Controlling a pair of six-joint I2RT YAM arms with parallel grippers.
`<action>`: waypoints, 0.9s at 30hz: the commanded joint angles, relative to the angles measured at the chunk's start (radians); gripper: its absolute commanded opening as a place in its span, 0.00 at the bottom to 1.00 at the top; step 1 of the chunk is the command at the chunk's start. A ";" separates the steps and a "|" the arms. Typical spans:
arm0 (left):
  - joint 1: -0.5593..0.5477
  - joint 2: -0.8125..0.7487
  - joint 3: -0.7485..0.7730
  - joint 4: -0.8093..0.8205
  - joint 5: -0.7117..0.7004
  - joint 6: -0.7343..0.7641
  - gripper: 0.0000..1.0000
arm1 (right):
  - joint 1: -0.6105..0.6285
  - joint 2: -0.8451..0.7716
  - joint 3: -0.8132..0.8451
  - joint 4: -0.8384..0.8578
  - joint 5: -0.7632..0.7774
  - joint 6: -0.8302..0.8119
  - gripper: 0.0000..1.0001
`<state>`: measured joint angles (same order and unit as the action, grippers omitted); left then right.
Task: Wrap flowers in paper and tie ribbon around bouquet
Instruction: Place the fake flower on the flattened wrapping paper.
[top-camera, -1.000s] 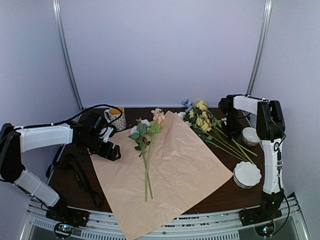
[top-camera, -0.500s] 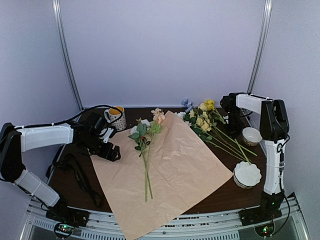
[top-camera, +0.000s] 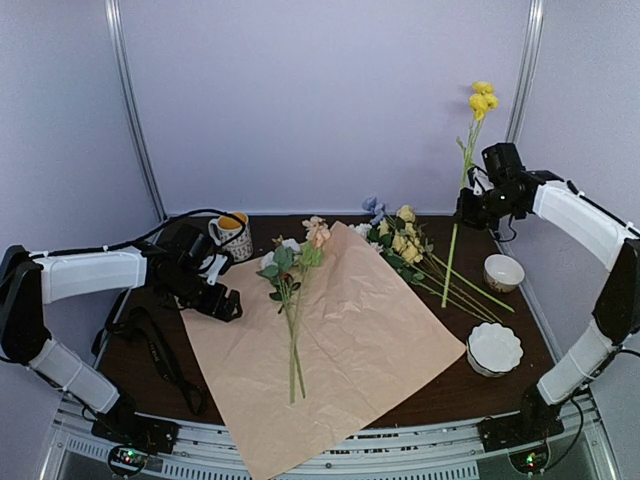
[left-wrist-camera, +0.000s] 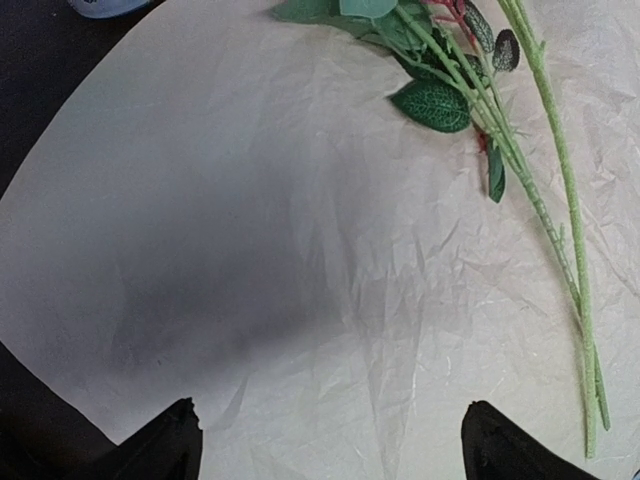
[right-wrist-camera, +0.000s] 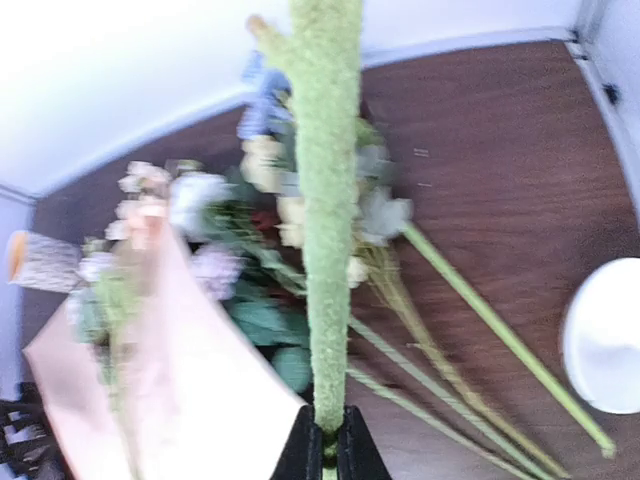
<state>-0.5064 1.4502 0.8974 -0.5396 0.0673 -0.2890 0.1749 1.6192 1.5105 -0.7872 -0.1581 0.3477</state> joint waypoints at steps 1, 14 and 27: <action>0.002 -0.006 -0.005 0.074 0.012 -0.021 0.94 | 0.208 -0.078 -0.210 0.477 -0.318 0.359 0.00; 0.003 -0.049 -0.059 0.086 0.006 -0.014 0.94 | 0.639 0.324 -0.112 0.644 -0.421 0.618 0.00; 0.002 -0.049 -0.058 0.078 0.003 -0.004 0.94 | 0.548 0.237 0.139 -0.053 -0.040 0.098 0.51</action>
<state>-0.5064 1.4189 0.8379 -0.4877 0.0711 -0.3004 0.8055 1.9640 1.5036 -0.4576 -0.4892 0.7467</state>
